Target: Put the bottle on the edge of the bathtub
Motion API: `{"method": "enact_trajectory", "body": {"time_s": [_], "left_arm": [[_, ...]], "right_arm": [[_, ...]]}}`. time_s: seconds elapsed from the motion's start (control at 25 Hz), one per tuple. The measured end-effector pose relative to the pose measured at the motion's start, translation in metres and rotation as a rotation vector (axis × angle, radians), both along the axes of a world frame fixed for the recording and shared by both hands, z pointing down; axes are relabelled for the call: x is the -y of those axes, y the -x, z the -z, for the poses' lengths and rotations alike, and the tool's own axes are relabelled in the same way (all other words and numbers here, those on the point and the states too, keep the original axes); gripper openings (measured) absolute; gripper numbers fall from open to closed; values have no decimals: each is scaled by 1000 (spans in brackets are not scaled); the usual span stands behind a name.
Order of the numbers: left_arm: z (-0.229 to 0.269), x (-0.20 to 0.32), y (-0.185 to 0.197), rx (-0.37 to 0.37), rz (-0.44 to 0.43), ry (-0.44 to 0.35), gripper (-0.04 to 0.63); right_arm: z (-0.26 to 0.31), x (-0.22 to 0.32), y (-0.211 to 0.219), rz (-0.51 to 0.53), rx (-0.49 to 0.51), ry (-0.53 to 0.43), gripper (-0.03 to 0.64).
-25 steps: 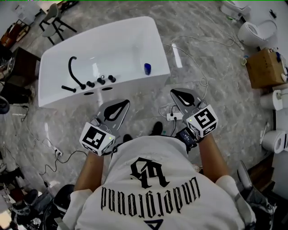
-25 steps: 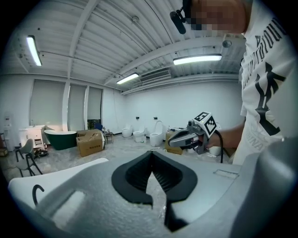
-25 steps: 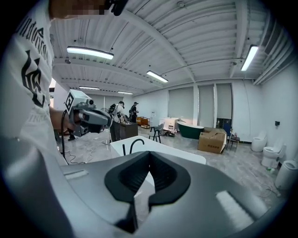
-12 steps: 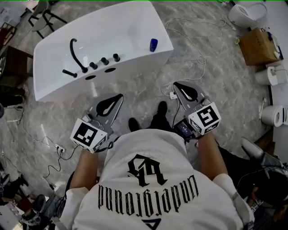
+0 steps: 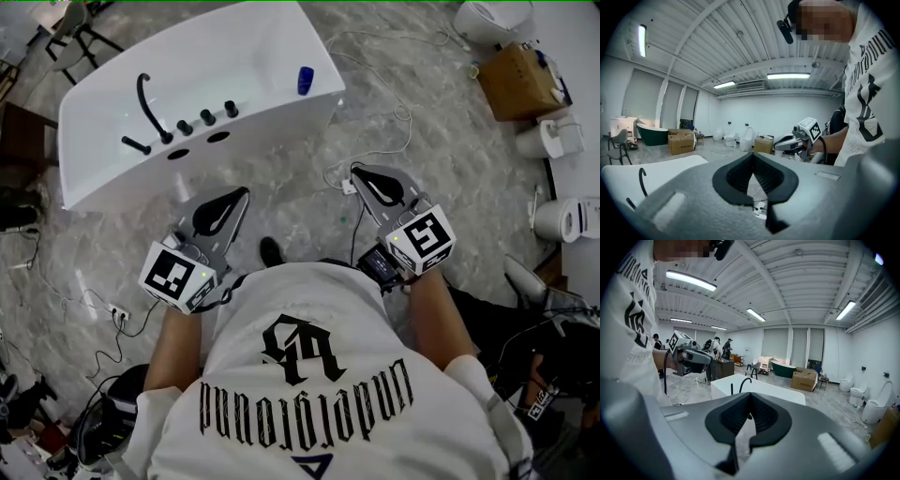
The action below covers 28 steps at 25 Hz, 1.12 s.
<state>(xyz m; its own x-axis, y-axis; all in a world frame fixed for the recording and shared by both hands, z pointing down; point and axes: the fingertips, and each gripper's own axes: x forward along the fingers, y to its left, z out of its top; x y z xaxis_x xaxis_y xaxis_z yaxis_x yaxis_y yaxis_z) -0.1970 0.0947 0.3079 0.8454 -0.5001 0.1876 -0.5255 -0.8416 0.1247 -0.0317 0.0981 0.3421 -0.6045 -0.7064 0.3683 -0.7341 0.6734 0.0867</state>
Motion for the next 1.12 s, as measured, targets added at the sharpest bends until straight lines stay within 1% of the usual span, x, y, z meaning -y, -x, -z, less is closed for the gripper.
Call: {"method": "enact_trajectory", "body": {"time_s": [0.12, 0.24, 0.4, 0.72, 0.84, 0.96, 1.12], "left_arm": [[2, -14, -14, 5, 17, -3, 6], [0, -35, -36, 10, 36, 11, 6], [-2, -73, -76, 15, 19, 17, 6], [-7, -146, -129, 23, 58, 15, 6], [-6, -172, -144, 27, 69, 21, 6], [-12, -194, -151, 28, 86, 24, 6], [-18, -209, -159, 35, 100, 28, 6]], "right_arm": [[2, -15, -11, 23, 1, -1, 2], [2, -37, -28, 53, 8, -8, 2], [-5, -79, -56, 84, 8, 10, 2], [-14, -157, -99, 138, 29, 15, 2], [-4, -183, -105, 163, 42, 10, 2], [-7, -205, -111, 182, 48, 11, 2], [-8, -222, -115, 201, 57, 5, 2]]}}
